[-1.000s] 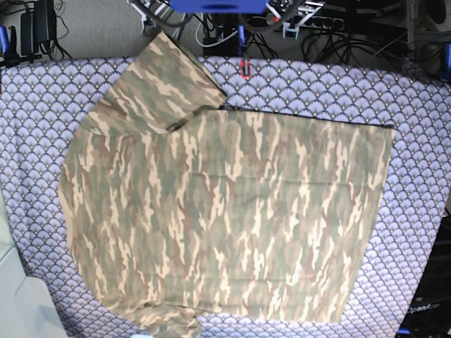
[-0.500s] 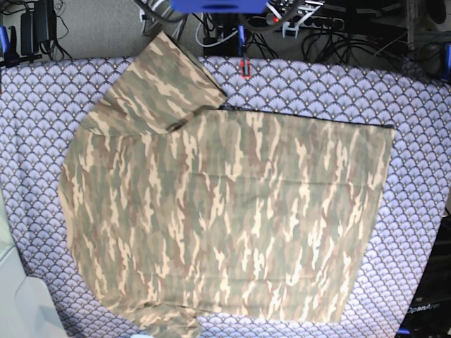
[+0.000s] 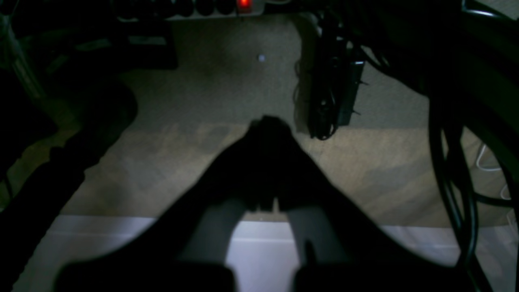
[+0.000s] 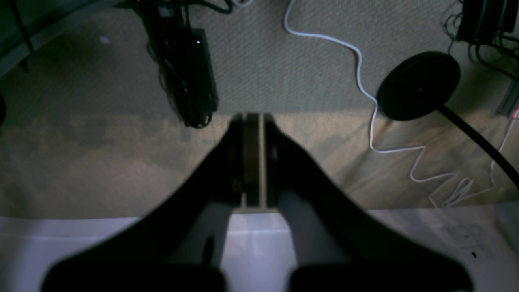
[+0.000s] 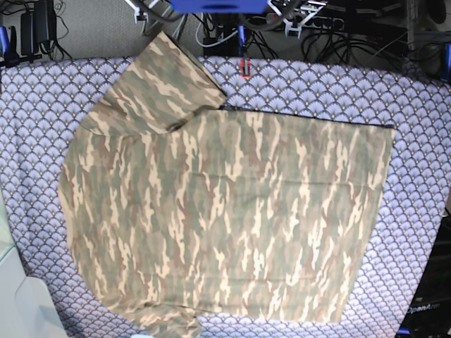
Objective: Fold the T-shirt properly
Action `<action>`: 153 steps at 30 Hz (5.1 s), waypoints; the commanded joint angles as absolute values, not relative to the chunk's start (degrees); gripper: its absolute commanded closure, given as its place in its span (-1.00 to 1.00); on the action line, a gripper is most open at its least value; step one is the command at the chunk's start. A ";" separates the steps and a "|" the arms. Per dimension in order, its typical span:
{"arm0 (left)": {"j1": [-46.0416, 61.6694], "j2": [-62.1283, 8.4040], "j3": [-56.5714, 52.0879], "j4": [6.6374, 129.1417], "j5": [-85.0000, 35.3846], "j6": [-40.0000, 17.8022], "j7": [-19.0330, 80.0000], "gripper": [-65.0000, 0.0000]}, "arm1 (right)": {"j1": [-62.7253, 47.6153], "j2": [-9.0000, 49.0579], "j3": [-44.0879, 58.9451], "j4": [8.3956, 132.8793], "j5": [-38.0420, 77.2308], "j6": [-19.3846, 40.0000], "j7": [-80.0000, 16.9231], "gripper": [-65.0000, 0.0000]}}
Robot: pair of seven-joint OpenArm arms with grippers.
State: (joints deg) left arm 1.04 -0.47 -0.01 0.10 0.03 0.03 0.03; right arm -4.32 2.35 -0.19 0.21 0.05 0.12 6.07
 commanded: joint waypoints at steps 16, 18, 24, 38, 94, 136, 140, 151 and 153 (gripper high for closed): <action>13.58 -3.30 0.13 0.22 0.48 0.04 -15.25 1.00 | -17.45 5.67 -0.40 0.00 0.04 0.31 26.95 1.00; 14.73 -3.30 0.13 0.13 0.48 0.04 -17.27 1.00 | -19.21 5.93 -0.40 0.00 0.04 0.31 29.85 1.00; 18.59 -3.38 0.04 0.13 0.48 -2.51 -25.19 1.00 | -24.92 7.34 -0.22 0.00 0.04 0.31 41.89 1.00; 28.88 -4.88 -6.29 0.04 -6.11 -21.49 -49.36 1.00 | -34.95 11.82 5.49 0.00 0.40 0.31 67.38 1.00; 67.65 2.42 -21.76 107.82 -12.26 -21.85 -14.02 1.00 | -73.19 15.78 10.07 112.92 30.37 20.18 15.96 1.00; 53.85 2.15 -28.88 114.95 -12.18 -21.93 9.19 1.00 | -39.96 11.47 13.85 102.55 50.42 33.45 -24.66 0.10; 53.85 2.15 -28.88 114.95 -12.18 -21.93 9.19 1.00 | -40.22 11.38 13.85 102.20 51.74 34.15 -24.84 0.10; 53.85 2.33 -30.73 114.95 -12.44 -21.93 9.19 1.00 | -38.02 10.07 13.85 94.29 51.74 34.15 -28.53 0.10; 53.85 2.42 -31.34 114.95 -12.53 -21.93 9.19 1.00 | -38.02 10.07 13.85 94.29 51.74 34.15 -28.53 0.10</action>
